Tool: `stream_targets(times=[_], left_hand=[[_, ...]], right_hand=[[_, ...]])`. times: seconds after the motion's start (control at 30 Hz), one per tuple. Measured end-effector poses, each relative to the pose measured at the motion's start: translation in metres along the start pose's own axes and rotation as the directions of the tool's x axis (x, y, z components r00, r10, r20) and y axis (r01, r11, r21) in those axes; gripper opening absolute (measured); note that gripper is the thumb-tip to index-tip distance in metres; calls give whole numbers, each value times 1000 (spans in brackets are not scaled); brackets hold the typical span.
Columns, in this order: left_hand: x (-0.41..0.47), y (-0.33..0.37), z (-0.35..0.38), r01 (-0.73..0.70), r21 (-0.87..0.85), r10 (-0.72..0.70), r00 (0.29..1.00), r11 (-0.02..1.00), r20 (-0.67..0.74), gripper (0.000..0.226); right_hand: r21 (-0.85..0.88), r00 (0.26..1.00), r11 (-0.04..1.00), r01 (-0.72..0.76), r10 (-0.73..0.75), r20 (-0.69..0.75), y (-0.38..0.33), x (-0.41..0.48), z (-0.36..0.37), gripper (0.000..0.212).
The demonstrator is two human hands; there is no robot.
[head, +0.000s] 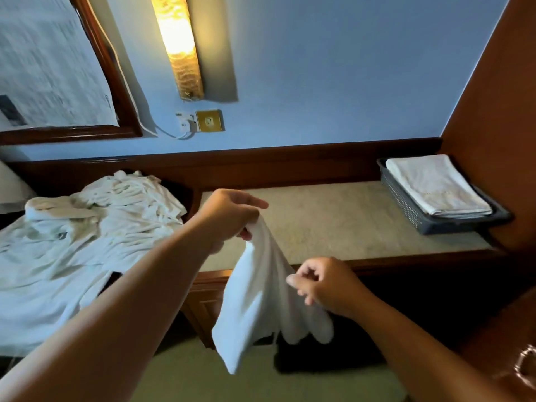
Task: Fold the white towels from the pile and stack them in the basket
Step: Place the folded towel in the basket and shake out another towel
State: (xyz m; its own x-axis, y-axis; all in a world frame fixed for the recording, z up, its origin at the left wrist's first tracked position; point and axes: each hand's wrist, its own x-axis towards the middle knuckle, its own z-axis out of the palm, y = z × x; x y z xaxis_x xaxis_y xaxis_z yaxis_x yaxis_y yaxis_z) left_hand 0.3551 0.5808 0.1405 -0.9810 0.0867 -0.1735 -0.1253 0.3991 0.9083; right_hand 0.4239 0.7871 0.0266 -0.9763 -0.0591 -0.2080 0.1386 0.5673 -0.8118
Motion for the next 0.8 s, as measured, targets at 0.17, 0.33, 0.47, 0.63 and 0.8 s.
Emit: stream_targets(times=[0.17, 0.33, 0.47, 0.63, 0.8], left_hand=[[-18, 13, 30, 110, -250, -79, 988, 962, 133, 23], [-28, 23, 39, 62, -329, -10, 987, 942, 159, 22], [-33, 25, 28, -58, -339, 122, 978, 939, 170, 16], [-22, -14, 13, -367, -356, 409, 912, 859, 47, 40], [-33, -57, 52, -255, -385, 416, 803, 887, 427, 45]], right_hand=[[143, 992, 987, 70, -54, -112, -40, -28, 36, 77], [-60, 794, 953, 298, -282, -539, -40, -17, 36, 21], [40, 799, 902, 430, -359, -482, -44, -13, 20, 6], [272, 786, 810, 519, -326, -526, -59, -26, 1, 13], [335, 798, 757, 561, -388, -461, -65, -37, -19, 32]])
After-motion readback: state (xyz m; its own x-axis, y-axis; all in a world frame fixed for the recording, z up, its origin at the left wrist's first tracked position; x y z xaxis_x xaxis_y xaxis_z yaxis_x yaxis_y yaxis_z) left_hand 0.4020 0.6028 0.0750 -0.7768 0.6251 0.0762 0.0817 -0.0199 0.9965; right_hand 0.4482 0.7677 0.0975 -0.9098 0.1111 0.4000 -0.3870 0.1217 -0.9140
